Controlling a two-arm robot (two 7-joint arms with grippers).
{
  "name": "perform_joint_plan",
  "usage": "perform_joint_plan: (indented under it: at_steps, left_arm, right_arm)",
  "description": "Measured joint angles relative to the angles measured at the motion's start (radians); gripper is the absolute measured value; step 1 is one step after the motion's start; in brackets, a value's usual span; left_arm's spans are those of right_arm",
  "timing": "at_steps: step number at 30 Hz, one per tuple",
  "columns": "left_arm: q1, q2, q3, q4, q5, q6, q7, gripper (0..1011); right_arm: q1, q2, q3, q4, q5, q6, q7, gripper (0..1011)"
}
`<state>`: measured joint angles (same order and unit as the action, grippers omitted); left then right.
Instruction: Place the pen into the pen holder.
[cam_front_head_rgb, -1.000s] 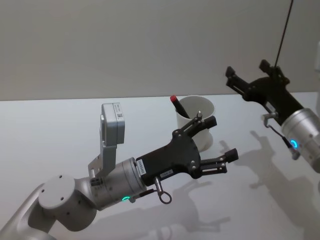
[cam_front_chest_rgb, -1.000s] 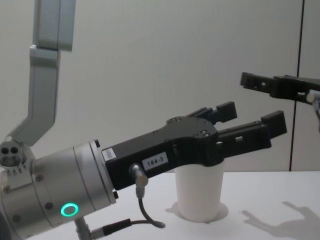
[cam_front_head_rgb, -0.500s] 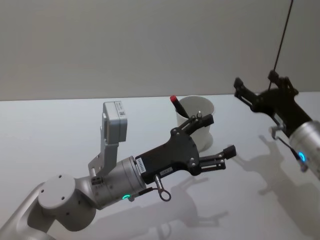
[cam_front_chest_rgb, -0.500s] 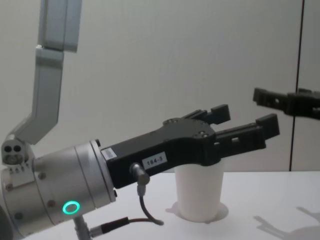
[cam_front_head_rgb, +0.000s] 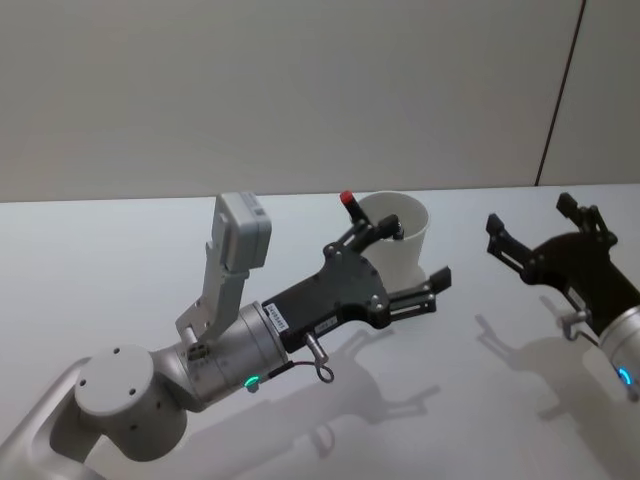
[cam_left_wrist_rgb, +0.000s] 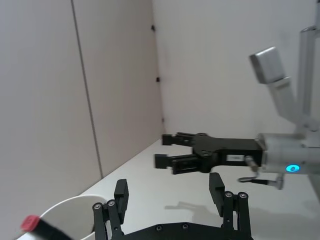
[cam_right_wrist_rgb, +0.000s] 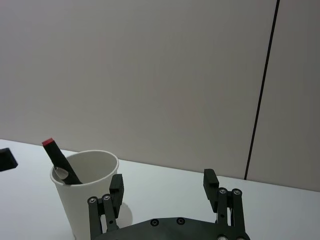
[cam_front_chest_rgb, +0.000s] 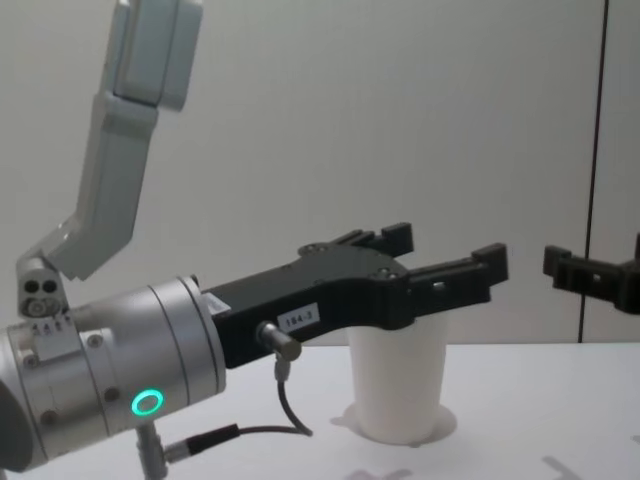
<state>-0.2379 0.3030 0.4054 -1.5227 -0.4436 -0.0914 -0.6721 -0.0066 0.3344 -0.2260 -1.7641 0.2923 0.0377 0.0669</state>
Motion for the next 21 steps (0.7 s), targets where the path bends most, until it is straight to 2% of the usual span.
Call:
perform_joint_plan:
  at_steps: [21]
  left_arm:
    - [0.000,0.033,0.020,-0.043,0.099,0.044,0.269,1001]
  right_arm:
    - [-0.008,0.003,0.000,-0.003,-0.005,-0.004,-0.001,1002]
